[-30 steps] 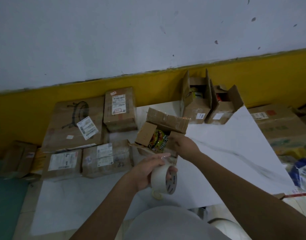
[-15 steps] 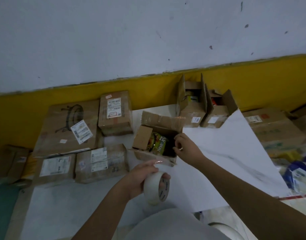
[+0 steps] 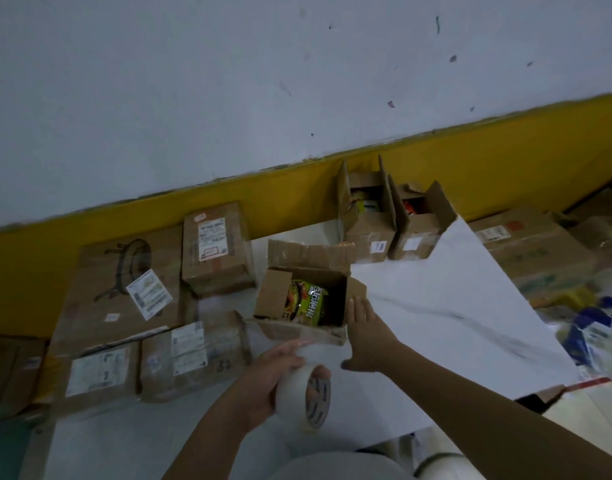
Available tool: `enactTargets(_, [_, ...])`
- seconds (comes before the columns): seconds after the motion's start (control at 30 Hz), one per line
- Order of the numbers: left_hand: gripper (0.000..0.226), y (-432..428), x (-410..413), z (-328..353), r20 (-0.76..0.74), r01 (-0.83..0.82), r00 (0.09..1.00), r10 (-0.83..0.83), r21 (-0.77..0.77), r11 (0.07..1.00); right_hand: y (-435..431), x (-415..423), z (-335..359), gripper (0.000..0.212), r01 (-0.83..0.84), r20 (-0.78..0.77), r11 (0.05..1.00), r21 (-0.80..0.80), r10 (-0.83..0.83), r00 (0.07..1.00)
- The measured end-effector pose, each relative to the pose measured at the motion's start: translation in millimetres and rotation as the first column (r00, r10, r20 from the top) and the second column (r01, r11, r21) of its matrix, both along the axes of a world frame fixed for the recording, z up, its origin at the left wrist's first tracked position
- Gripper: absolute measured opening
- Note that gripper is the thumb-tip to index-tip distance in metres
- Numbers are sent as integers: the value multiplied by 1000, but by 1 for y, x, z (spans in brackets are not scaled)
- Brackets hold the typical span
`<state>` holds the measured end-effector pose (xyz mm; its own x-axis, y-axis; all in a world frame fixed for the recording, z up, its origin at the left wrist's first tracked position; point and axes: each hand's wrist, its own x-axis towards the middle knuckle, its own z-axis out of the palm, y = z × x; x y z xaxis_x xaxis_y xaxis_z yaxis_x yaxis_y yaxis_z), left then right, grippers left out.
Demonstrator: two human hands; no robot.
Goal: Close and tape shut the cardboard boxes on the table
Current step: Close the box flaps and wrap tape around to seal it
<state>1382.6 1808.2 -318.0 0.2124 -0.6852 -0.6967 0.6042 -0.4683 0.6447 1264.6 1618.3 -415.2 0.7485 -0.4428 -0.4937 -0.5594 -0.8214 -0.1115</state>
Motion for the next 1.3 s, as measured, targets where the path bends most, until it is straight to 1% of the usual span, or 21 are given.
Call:
enactTargets(0.03, [33, 1, 0, 1, 2, -6, 1000, 6, 6, 1000, 2, -1, -2, 130, 19, -21, 1000, 22, -18, 1000])
enactTargets(0.07, [32, 3, -1, 2, 2, -15, 1000, 15, 13, 1000, 2, -1, -2, 132, 67, 12, 997, 39, -67, 998])
enactTargets(0.1, [32, 4, -1, 3, 1, -21, 1000, 21, 16, 1000, 0, -1, -3, 127, 109, 77, 993, 38, -112, 991])
enactTargets(0.17, [33, 7, -1, 3, 4, -40, 999, 39, 21, 999, -6, -1, 1, 102, 107, 256, 990, -88, -81, 963])
enactTargets(0.23, [33, 9, -2, 3, 16, -55, 998, 54, 32, 998, -13, 4, 4, 74, -27, 372, 978, -208, 105, 922])
enactTargets(0.27, [33, 9, -2, 3, 21, -64, 998, 63, 39, 997, -16, 8, 5, 62, -132, 377, 967, -220, 209, 902])
enactTargets(0.33, [33, 9, 0, 3, 26, -80, 997, 79, 48, 996, -17, 17, 9, 44, -293, 265, 942, -166, 328, 907])
enactTargets(0.4, [33, 8, 1, 5, 21, -74, 997, 74, 43, 996, -17, 21, 14, 40, -352, 129, 924, -146, 371, 920])
enactTargets(0.47, [32, 6, 3, 7, 27, -56, 998, 56, 21, 998, -16, 22, 17, 37, -404, 96, 894, -193, 427, 899])
enactTargets(0.53, [34, 4, 3, 8, 33, -44, 999, 44, 3, 999, -15, 21, 12, 42, -429, 104, 879, -205, 456, 884])
enactTargets(0.63, [34, 1, 2, 6, 32, -47, 998, 48, -13, 999, -13, 9, -11, 63, -450, 153, 843, -296, 507, 849])
enactTargets(0.67, [33, 0, 1, 5, 33, -55, 998, 55, -4, 998, -11, 3, -19, 72, -441, 167, 844, -305, 504, 848])
enactTargets(0.7, [32, 0, 1, 3, 36, -58, 998, 58, 7, 998, -9, 0, -25, 88, -423, 182, 861, -284, 481, 857])
enactTargets(0.77, [30, -3, -1, 1, 42, -49, 998, 48, 25, 998, -7, -5, -26, 116, -391, 172, 907, -158, 415, 893])
enactTargets(0.83, [31, -5, -2, -1, 27, -39, 999, 39, 27, 999, -7, -2, -23, 120, -404, 154, 908, -111, 417, 896])
enactTargets(0.97, [32, -11, -4, -5, -38, -29, 999, 29, -1, 1000, -7, 8, -20, 118, -421, 139, 881, -218, 455, 880])
enactTargets(1.0, [33, -12, -4, -6, -57, -30, 998, 29, -13, 999, -3, 10, -22, 115, -410, 128, 883, -227, 445, 887])
enactTargets(1.1, [34, -13, -3, -12, -87, -42, 996, 38, -37, 998, 3, 22, -22, 81, -294, 159, 940, -170, 321, 934])
enactTargets(1.13, [35, -13, -2, -12, -81, -51, 996, 48, -39, 998, 2, 29, -20, 75, -271, 147, 951, -151, 292, 945])
enactTargets(1.23, [34, -12, 2, -16, -37, -71, 997, 70, -11, 997, -9, 44, -13, 56, -343, 8, 929, -139, 348, 938])
enactTargets(1.3, [32, -13, 3, -17, -7, -70, 998, 70, 13, 997, -18, 50, -17, 38, -304, 4, 952, -31, 305, 952])
